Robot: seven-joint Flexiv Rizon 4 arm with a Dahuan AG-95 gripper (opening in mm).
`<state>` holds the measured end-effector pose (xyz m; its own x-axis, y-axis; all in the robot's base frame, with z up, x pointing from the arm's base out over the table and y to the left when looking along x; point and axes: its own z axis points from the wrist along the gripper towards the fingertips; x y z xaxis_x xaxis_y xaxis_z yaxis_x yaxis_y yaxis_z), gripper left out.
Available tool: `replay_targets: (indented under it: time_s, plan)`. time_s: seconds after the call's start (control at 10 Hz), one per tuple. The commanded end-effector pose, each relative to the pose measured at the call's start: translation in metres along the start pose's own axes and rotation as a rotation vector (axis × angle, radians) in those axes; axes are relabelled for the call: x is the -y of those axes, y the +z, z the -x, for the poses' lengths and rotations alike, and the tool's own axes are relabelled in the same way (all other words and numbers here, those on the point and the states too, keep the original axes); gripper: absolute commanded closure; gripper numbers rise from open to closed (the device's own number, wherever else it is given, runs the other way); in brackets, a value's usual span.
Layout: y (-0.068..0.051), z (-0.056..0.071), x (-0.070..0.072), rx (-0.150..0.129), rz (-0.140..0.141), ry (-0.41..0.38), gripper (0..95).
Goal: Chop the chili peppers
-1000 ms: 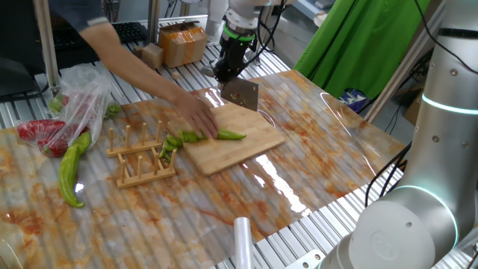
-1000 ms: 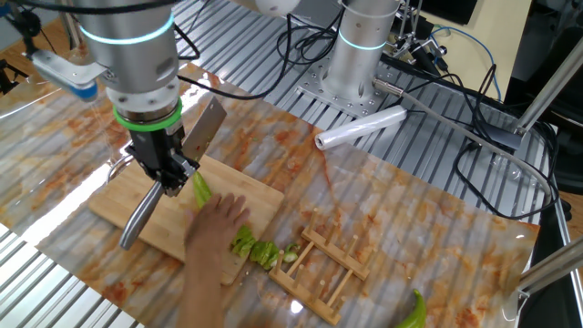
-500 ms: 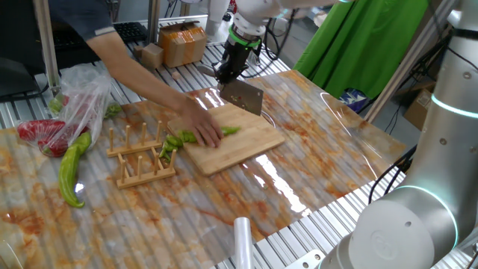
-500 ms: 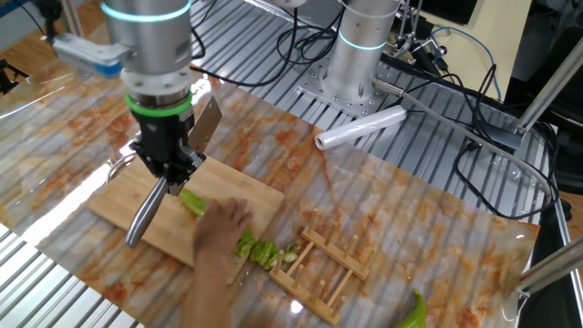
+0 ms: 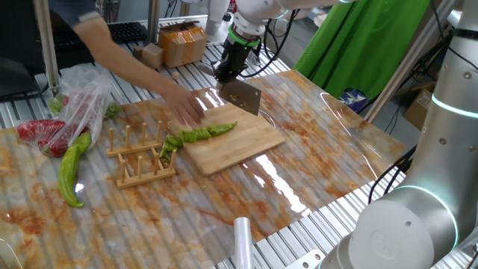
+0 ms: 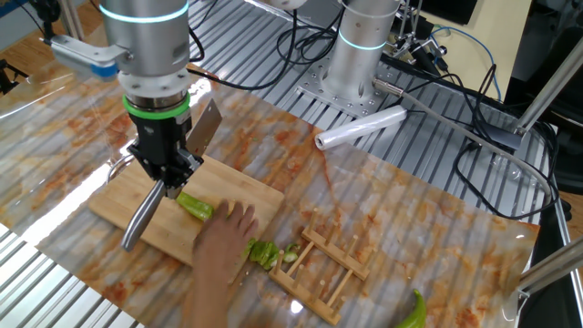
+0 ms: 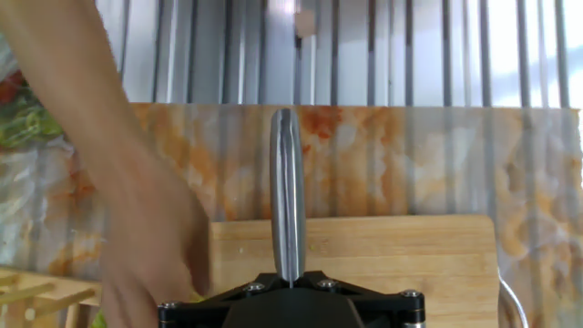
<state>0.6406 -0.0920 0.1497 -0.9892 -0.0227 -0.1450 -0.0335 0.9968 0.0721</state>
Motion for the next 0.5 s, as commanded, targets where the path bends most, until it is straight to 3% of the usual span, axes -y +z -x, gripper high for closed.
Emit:
replay_targets:
  time_s: [0.1, 0.2, 0.4, 0.5]
  plan:
    - [-0.0007, -0.0006, -0.0005, -0.01, -0.001, 0.034, 95.0]
    - [-0.0009, -0.0012, -0.0006, -0.027, -0.004, 0.053, 95.0]
    - [-0.0019, -0.0008, -0.0032, -0.091, -0.016, 0.054, 95.0]
    - [-0.0037, -0.0007, -0.0056, -0.1, -0.016, 0.07, 95.0]
